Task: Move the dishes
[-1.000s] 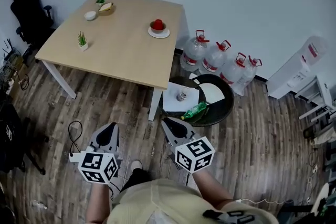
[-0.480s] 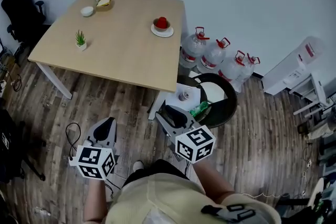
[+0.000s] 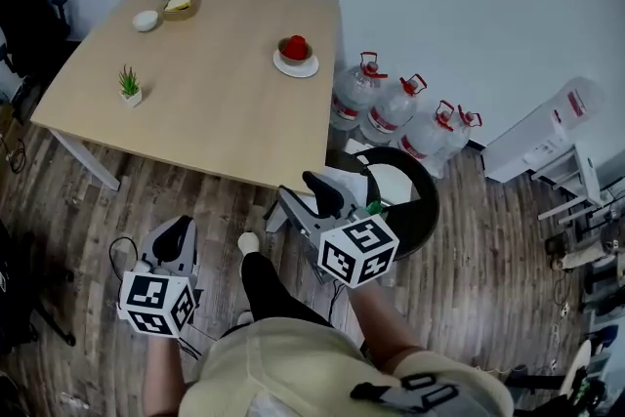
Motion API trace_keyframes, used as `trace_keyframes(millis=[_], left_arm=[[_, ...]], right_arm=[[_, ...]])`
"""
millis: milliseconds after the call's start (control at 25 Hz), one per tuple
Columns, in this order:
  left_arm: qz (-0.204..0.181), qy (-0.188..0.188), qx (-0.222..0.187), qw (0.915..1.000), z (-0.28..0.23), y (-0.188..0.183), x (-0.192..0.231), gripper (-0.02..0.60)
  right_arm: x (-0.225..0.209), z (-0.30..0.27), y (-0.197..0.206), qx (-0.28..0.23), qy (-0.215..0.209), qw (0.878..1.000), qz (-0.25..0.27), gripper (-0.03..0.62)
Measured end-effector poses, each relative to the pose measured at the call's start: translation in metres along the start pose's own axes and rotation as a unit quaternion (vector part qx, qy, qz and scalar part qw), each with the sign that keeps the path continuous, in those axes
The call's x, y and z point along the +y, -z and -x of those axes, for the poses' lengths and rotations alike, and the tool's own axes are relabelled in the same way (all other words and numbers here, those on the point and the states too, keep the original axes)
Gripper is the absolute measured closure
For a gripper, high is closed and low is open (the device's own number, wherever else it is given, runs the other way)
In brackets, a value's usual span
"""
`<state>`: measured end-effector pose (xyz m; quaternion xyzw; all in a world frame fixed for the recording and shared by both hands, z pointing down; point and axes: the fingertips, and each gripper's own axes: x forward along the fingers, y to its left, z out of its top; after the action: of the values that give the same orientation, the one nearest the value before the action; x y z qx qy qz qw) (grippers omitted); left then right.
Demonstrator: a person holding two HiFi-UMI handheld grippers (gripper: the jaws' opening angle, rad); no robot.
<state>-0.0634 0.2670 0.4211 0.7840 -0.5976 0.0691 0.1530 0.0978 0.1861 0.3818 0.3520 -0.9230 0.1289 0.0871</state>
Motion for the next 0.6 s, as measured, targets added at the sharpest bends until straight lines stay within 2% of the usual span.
trace_keyframes(millis=[240, 600], left_arm=[[-0.010, -0.015, -0.002, 0.9998, -0.074, -0.032, 0.030, 0.563], [-0.016, -0.038, 0.008, 0.9991, -0.156, -0.075, 0.067, 0.563]], right_arm=[[-0.071, -0.070, -0.031, 0.002, 0.010, 1.000, 0.005, 0.373], [-0.153, -0.151, -0.049, 0.012, 0.019, 1.000, -0.019, 0.373]])
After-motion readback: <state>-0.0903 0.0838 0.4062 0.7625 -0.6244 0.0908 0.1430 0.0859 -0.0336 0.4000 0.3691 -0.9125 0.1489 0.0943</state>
